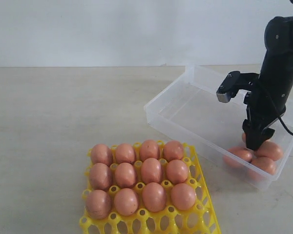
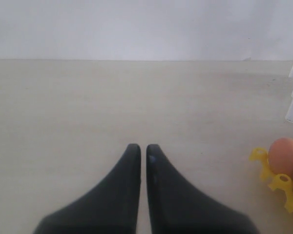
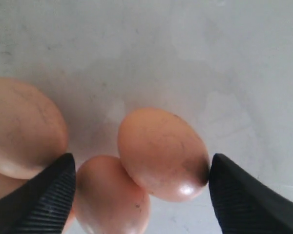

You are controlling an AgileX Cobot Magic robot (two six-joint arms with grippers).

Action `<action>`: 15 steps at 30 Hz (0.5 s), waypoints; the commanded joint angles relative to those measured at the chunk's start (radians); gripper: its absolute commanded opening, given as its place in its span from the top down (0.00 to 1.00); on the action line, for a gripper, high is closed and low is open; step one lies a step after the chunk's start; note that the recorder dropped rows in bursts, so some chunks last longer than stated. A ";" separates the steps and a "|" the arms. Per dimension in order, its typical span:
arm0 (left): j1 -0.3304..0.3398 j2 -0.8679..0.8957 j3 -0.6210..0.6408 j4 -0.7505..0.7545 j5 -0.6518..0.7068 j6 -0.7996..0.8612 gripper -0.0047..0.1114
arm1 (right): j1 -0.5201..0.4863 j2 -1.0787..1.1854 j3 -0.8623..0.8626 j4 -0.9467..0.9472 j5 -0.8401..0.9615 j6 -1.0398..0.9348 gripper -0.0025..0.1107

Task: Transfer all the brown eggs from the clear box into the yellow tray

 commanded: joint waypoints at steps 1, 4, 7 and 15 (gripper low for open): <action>-0.004 -0.003 -0.002 -0.008 -0.011 -0.007 0.92 | -0.009 0.009 0.005 -0.020 -0.036 -0.014 0.40; -0.004 -0.003 -0.002 -0.008 -0.011 -0.007 0.92 | -0.009 0.009 0.005 -0.032 -0.036 -0.014 0.40; -0.004 -0.003 -0.002 -0.008 -0.011 -0.007 0.92 | -0.009 0.013 0.005 -0.040 -0.036 -0.014 0.40; -0.004 -0.003 -0.002 -0.008 -0.011 -0.007 0.92 | -0.009 0.044 0.005 -0.038 -0.102 -0.009 0.40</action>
